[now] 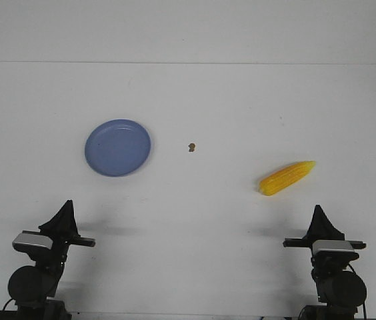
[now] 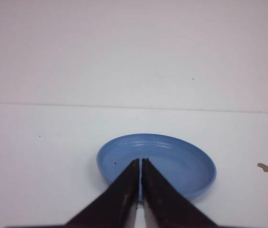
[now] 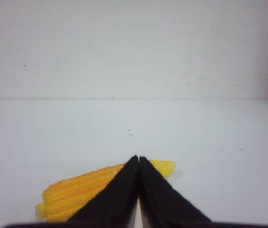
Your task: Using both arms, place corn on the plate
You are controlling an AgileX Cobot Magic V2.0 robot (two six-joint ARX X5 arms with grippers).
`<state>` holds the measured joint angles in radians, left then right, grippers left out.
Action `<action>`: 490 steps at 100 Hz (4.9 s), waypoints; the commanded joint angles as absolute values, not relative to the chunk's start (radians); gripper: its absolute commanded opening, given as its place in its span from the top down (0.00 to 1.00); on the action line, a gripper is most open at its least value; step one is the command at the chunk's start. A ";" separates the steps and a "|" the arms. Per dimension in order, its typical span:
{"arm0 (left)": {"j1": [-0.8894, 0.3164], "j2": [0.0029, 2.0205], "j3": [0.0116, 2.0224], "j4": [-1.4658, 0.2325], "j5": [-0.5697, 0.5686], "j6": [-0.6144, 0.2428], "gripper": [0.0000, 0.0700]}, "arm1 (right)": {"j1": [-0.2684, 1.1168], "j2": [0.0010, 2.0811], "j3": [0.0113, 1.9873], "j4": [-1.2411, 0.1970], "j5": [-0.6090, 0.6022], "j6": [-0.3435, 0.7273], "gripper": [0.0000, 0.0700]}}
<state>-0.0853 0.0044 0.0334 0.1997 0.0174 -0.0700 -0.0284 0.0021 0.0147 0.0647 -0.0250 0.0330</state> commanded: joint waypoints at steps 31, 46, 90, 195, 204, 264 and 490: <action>-0.084 0.003 0.014 0.210 0.017 -0.076 0.98 | -0.031 0.001 0.012 0.075 -0.027 0.030 1.00; -0.084 0.003 0.014 0.210 0.017 -0.076 0.98 | -0.031 0.001 0.012 0.075 -0.026 0.030 1.00; -0.084 0.003 0.025 0.225 0.018 -0.077 0.98 | -0.030 0.001 0.020 0.139 -0.027 0.046 1.00; -0.084 0.915 1.291 -0.899 0.019 -0.170 0.98 | -0.025 0.791 0.995 -0.775 0.026 0.104 1.00; -0.084 0.964 1.312 -0.891 0.019 -0.170 0.98 | -0.025 0.830 0.995 -0.779 0.017 0.104 1.00; -0.085 1.000 1.312 -0.877 0.019 -0.166 0.28 | -0.025 0.850 0.995 -0.781 0.019 0.104 0.00; -0.044 1.585 1.306 -0.451 0.395 -0.228 0.99 | -0.025 0.850 0.995 -0.762 0.019 0.105 0.00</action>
